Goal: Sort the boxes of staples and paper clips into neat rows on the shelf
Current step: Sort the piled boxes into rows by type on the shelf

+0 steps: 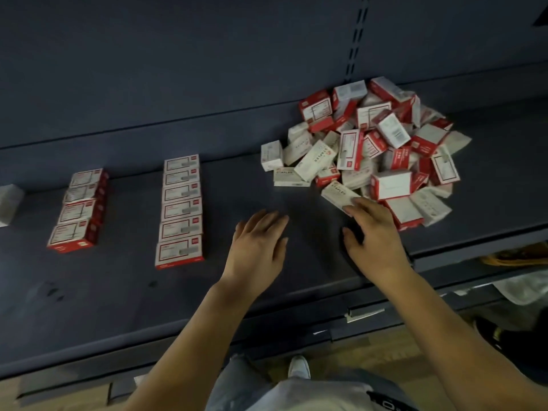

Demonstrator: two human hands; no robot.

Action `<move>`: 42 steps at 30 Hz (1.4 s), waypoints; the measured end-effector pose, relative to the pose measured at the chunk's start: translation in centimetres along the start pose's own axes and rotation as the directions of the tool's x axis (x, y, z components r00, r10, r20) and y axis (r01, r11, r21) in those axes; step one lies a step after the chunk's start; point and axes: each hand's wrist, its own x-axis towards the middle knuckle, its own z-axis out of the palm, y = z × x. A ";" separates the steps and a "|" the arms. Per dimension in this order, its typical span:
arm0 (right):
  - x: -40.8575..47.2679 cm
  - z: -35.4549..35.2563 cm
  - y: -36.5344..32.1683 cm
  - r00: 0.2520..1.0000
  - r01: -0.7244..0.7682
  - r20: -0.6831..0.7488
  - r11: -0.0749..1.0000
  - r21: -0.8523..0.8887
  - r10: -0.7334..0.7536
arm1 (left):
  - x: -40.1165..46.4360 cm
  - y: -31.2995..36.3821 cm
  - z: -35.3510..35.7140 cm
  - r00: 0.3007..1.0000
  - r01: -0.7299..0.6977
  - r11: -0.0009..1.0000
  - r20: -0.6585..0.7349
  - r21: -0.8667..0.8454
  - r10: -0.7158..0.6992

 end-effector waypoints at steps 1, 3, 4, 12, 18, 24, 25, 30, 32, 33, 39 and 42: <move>0.1 0.0 0.2 1.000 -0.023 0.019 1.000 -0.022 0.023 | 0.2 0.2 0.4 1.000 0.006 1.000 -0.008 0.016 -0.005; 0.7 0.0 0.2 0.997 -0.069 0.035 0.997 -0.033 0.070 | 0.5 0.3 1.0 1.000 0.018 0.999 -0.025 0.039 -0.017; 1.0 -0.1 0.1 0.995 -0.092 0.039 0.995 -0.030 0.093 | 0.6 0.3 1.1 0.999 0.015 0.999 -0.033 0.051 -0.014; 1.2 1.0 -0.1 0.989 -0.117 0.073 0.988 -0.104 0.125 | 0.5 0.0 1.5 0.993 0.078 0.997 -0.092 0.009 -0.077; 1.4 1.1 -1.1 0.975 -0.214 0.035 0.972 -0.100 0.219 | 0.0 0.2 1.3 0.987 0.127 0.992 -0.099 0.019 -0.124; 1.9 0.7 -0.8 0.976 -0.208 0.067 0.978 0.030 0.206 | 0.3 0.2 1.0 0.990 0.106 0.994 -0.091 0.028 -0.103; 1.8 0.6 -0.6 0.982 -0.184 0.058 0.981 0.059 0.180 | 0.3 0.1 0.9 0.991 0.098 0.995 -0.089 0.029 -0.095; 1.0 0.6 -0.9 0.998 -0.014 0.058 0.989 0.149 0.005 | -0.4 -0.3 -0.2 0.991 0.057 0.998 -0.121 0.027 -0.054; 0.8 0.8 -1.8 0.997 0.053 0.045 0.979 0.198 -0.063 | -0.8 -0.6 -1.0 0.987 0.059 0.998 -0.148 -0.015 -0.061; 0.8 0.9 -2.4 0.994 0.086 0.039 0.969 0.230 -0.098 | -1.1 -0.7 -1.5 0.985 0.060 0.997 -0.157 -0.049 -0.067; 2.0 1.4 -7.9 0.956 0.263 0.017 0.878 0.400 -0.294 | -3.0 -3.0 -6.0 0.971 0.128 0.961 -0.168 -0.245 -0.172; 2.6 2.2 -10.9 0.936 0.288 0.053 0.841 0.458 -0.349 | -4.2 -5.0 -8.5 0.966 0.155 0.951 -0.159 -0.268 -0.202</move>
